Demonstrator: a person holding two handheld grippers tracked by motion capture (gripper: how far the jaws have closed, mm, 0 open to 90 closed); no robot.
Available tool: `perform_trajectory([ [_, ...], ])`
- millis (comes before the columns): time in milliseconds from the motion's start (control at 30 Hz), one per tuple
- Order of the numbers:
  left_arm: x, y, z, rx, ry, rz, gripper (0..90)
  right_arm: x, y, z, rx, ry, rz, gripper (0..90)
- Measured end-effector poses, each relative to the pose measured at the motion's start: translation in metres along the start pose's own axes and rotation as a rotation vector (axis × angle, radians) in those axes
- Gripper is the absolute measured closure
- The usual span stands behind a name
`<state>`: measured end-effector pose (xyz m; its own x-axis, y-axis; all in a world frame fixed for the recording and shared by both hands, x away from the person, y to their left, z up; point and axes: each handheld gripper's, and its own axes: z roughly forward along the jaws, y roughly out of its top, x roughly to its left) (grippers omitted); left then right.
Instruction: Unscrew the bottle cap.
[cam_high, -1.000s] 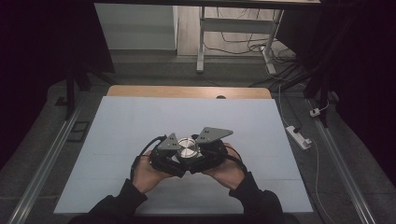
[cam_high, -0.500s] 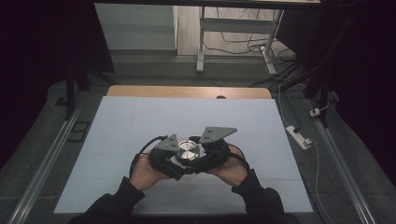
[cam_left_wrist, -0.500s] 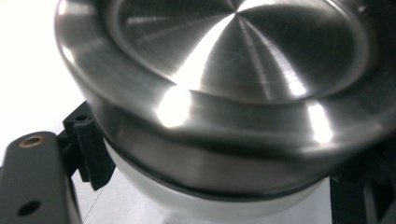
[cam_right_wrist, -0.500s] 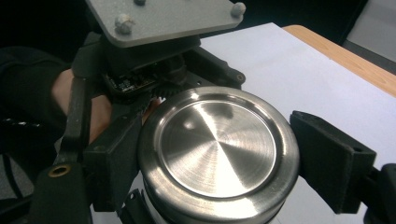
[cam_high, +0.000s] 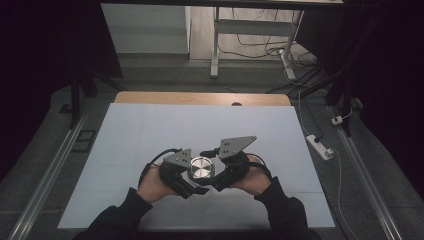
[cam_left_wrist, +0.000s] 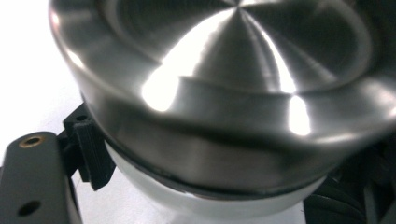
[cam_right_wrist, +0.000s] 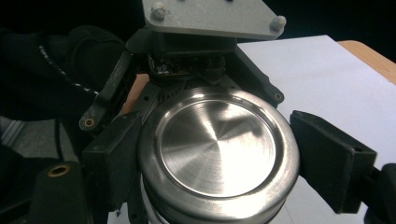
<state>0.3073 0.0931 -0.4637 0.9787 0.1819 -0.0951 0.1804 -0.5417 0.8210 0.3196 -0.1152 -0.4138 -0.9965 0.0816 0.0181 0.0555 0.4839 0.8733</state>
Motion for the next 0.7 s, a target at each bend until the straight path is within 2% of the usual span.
perform_trajectory([
  [67, 0.000, 0.000, 0.003, 0.015, 0.048, -0.022, 15.4, -0.002, -0.001, 0.000, 0.007, -0.017, 0.033, 13.9],
  [100, 0.000, 0.000, 0.003, 0.015, 0.048, -0.022, 15.4, -0.003, -0.001, 0.000, 0.004, -0.035, 0.045, 9.8],
  [133, 0.002, -0.001, 0.005, 0.015, 0.094, -0.063, 15.4, -0.003, 0.001, 0.000, 0.004, -0.054, 0.064, 6.8],
  [167, 0.002, -0.001, 0.005, 0.015, 0.094, -0.063, 15.4, -0.003, 0.002, -0.001, 0.002, -0.079, 0.078, 5.4],
  [200, 0.003, -0.002, 0.005, 0.014, 0.147, -0.097, 15.4, -0.002, 0.003, -0.002, -0.005, -0.101, 0.094, 4.4],
  [233, 0.003, -0.002, 0.005, 0.014, 0.147, -0.097, 15.4, -0.001, 0.005, -0.002, -0.006, -0.131, 0.107, 4.1],
  [300, 0.002, -0.001, 0.005, 0.012, 0.204, -0.123, 15.4, 0.002, 0.007, 0.001, 0.005, -0.199, 0.133, 4.2],
  [333, 0.002, 0.000, 0.005, 0.015, 0.223, -0.127, 15.4, 0.002, 0.007, 0.001, 0.005, -0.199, 0.133, 4.2],
  [367, 0.001, 0.000, 0.005, 0.014, 0.237, -0.136, 15.4, 0.006, 0.008, 0.005, 0.015, -0.277, 0.143, 7.9],
  [400, 0.000, 0.000, 0.005, 0.008, 0.248, -0.145, 15.4, 0.006, 0.008, 0.005, 0.015, -0.277, 0.143, 7.9],
  [467, -0.001, 0.002, 0.005, 0.004, 0.262, -0.155, 15.4, 0.008, 0.007, 0.010, 0.014, -0.318, 0.151, 11.9],
  [600, -0.003, 0.004, 0.006, 0.005, 0.277, -0.161, 15.4, 0.009, 0.004, 0.015, -0.016, -0.319, 0.163, 19.1],
  [700, -0.003, 0.004, 0.005, 0.007, 0.270, -0.153, 15.4, 0.010, 0.004, 0.014, -0.004, -0.312, 0.147, 19.7],
])
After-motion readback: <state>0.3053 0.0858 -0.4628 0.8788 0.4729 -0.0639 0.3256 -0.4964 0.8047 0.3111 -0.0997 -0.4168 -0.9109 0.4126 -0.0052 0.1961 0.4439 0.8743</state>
